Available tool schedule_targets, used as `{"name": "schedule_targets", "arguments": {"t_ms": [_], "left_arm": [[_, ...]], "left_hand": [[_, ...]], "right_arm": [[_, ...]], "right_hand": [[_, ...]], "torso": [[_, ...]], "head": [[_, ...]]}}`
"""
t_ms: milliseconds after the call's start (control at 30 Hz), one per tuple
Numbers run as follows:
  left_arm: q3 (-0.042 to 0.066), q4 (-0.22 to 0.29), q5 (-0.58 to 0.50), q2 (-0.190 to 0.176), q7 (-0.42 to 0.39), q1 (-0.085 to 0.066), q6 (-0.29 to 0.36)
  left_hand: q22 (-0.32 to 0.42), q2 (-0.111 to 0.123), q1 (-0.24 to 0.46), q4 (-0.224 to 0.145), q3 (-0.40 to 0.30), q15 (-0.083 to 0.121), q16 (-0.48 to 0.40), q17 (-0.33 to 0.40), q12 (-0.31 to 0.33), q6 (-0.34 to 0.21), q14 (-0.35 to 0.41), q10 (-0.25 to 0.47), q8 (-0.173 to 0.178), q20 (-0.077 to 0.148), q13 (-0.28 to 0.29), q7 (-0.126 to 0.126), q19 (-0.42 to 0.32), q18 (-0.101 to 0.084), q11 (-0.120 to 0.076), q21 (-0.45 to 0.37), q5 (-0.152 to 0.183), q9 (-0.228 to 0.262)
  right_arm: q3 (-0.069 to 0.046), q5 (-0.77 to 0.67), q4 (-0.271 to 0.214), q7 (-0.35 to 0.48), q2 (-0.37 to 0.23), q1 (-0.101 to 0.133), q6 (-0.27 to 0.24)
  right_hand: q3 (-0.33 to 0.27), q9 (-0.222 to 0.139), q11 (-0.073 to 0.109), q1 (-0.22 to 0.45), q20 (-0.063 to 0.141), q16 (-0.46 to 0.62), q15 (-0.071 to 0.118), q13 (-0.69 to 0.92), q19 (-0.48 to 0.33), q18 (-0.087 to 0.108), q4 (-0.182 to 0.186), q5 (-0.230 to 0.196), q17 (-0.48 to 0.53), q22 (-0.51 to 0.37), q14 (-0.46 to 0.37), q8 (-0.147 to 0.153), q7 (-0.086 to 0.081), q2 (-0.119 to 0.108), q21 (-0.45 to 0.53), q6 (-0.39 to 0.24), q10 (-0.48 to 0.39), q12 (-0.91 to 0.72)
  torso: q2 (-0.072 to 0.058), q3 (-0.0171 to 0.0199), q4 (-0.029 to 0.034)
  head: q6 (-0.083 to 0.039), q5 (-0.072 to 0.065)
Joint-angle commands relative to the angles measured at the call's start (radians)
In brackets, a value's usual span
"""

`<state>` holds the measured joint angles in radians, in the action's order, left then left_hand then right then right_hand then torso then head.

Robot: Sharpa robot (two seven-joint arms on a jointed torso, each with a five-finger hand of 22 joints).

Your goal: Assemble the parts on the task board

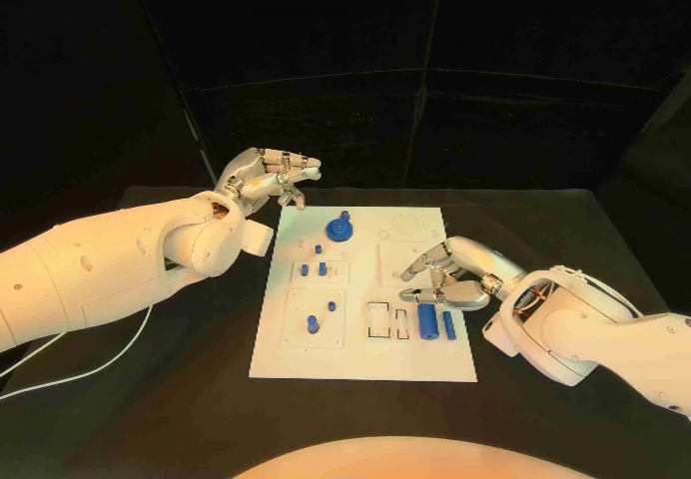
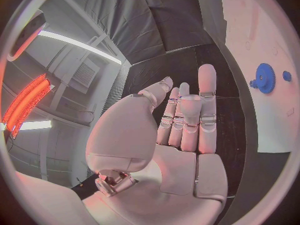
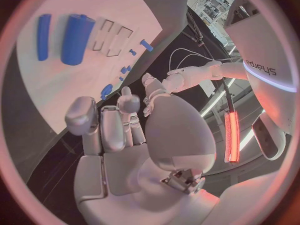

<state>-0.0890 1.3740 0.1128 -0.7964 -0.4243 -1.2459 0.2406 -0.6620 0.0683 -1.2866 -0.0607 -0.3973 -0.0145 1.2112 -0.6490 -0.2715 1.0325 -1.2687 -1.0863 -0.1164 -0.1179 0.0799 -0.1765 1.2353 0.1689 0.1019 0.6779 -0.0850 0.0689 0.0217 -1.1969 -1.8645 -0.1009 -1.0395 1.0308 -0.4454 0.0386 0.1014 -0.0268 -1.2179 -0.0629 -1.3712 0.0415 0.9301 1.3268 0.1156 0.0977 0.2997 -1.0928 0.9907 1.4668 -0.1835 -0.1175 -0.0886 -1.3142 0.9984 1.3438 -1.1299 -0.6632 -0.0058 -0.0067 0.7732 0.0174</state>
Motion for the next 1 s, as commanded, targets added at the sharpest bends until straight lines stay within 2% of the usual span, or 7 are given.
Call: {"name": "schedule_targets", "arguments": {"t_ms": [33,200,300,433,533,667,1000], "left_arm": [[0.001,0.001,-0.004,-0.002,-0.012,0.0,0.005],[0.0,0.0,-0.004,-0.003,-0.015,0.001,0.01],[0.0,0.002,-0.004,-0.004,-0.017,0.002,0.01],[0.0,0.003,-0.004,-0.006,-0.018,0.003,0.01],[0.0,0.004,-0.004,-0.007,-0.018,0.003,0.01],[0.0,0.004,-0.004,-0.008,-0.017,0.004,0.009],[0.0,0.006,-0.004,-0.008,-0.016,0.005,0.006]], "left_hand": [[0.001,-0.008,0.003,0.002,0.003,-0.003,-0.003,0.001,-0.004,-0.004,-0.001,0.006,-0.006,0.002,0.001,0.0,0.008,0.014,0.001,-0.006,-0.001,0.0],[0.001,-0.008,0.002,0.002,0.003,-0.003,-0.001,-0.002,-0.005,-0.004,-0.002,0.006,-0.007,0.002,0.001,0.0,0.008,0.014,0.001,-0.006,-0.001,0.0],[0.001,-0.008,0.002,0.002,0.003,-0.003,-0.001,-0.002,-0.005,-0.004,-0.002,0.006,-0.007,0.002,0.001,0.0,0.008,0.014,0.001,-0.006,-0.001,0.0],[0.001,-0.009,0.001,0.002,0.003,-0.003,-0.001,-0.002,-0.006,-0.004,-0.002,0.006,-0.007,0.002,0.001,0.0,0.008,0.014,0.001,-0.006,-0.001,0.0],[0.001,-0.009,0.001,0.002,0.003,-0.003,-0.001,-0.002,-0.006,-0.004,-0.002,0.006,-0.007,0.002,0.001,0.0,0.008,0.014,0.001,-0.006,-0.001,0.0],[0.001,-0.009,0.001,0.002,0.003,-0.003,-0.001,-0.002,-0.006,-0.004,-0.002,0.006,-0.007,0.002,0.001,0.0,0.008,0.014,0.001,-0.006,-0.001,0.0],[0.001,-0.009,0.001,0.002,0.003,-0.003,-0.001,-0.002,-0.006,-0.004,-0.002,0.006,-0.007,0.002,0.001,0.0,0.008,0.014,0.001,-0.006,-0.001,0.0]], "right_arm": [[0.0,0.001,-0.008,-0.102,-0.024,0.001,0.07],[0.0,-0.079,-0.01,-0.175,-0.054,0.001,0.123],[0.0,-0.13,-0.005,-0.224,-0.059,0.0,0.15],[0.001,-0.174,0.003,-0.275,-0.053,-0.001,0.152],[0.001,-0.191,0.007,-0.303,-0.045,-0.001,0.15],[0.001,-0.205,0.015,-0.325,-0.031,-0.002,0.157],[0.001,-0.222,0.032,-0.34,0.01,-0.009,0.189]], "right_hand": [[-0.041,0.006,-0.006,0.015,-0.001,-0.032,-0.001,0.136,0.011,-0.016,0.03,-0.011,-0.066,0.029,0.042,-0.025,-0.001,0.002,-0.016,-0.014,0.007,-0.107],[-0.1,0.02,-0.006,0.002,-0.003,-0.074,-0.001,0.237,0.029,-0.024,0.078,-0.026,-0.152,0.078,0.052,-0.076,0.001,0.005,-0.042,-0.03,0.024,-0.182],[-0.137,0.034,-0.003,-0.005,-0.003,-0.114,0.001,0.308,0.046,-0.031,0.11,-0.015,-0.246,0.123,0.066,-0.114,0.006,0.0,-0.064,-0.034,0.052,-0.229],[-0.171,0.048,-0.002,-0.005,-0.003,-0.134,0.001,0.347,0.053,-0.035,0.151,-0.002,-0.293,0.145,0.072,-0.145,0.007,-0.012,-0.076,-0.045,0.067,-0.253],[-0.182,0.055,-0.002,-0.011,-0.003,-0.139,0.0,0.359,0.052,-0.035,0.171,-0.004,-0.305,0.146,0.073,-0.158,0.008,-0.013,-0.077,-0.052,0.071,-0.259],[-0.193,0.062,-0.002,-0.016,-0.004,-0.143,0.0,0.372,0.052,-0.035,0.189,-0.004,-0.314,0.15,0.074,-0.172,0.008,-0.016,-0.08,-0.059,0.076,-0.266],[-0.199,0.069,-0.002,-0.012,-0.004,-0.146,0.0,0.38,0.053,-0.036,0.193,-0.005,-0.322,0.155,0.075,-0.183,0.009,-0.012,-0.082,-0.059,0.079,-0.271]], "torso": [[0.005,-0.0007,-0.0137],[0.008,-0.0003,-0.02],[0.006,-0.0012,-0.0182],[0.006,0.0004,-0.0193],[0.005,-0.0005,-0.0161],[0.006,-0.001,-0.0166],[0.005,-0.002,-0.0188]], "head": [[0.001,-0.011],[-0.002,-0.024],[-0.003,-0.032],[-0.003,-0.039],[-0.004,-0.044],[-0.004,-0.042],[0.0,-0.038]]}}
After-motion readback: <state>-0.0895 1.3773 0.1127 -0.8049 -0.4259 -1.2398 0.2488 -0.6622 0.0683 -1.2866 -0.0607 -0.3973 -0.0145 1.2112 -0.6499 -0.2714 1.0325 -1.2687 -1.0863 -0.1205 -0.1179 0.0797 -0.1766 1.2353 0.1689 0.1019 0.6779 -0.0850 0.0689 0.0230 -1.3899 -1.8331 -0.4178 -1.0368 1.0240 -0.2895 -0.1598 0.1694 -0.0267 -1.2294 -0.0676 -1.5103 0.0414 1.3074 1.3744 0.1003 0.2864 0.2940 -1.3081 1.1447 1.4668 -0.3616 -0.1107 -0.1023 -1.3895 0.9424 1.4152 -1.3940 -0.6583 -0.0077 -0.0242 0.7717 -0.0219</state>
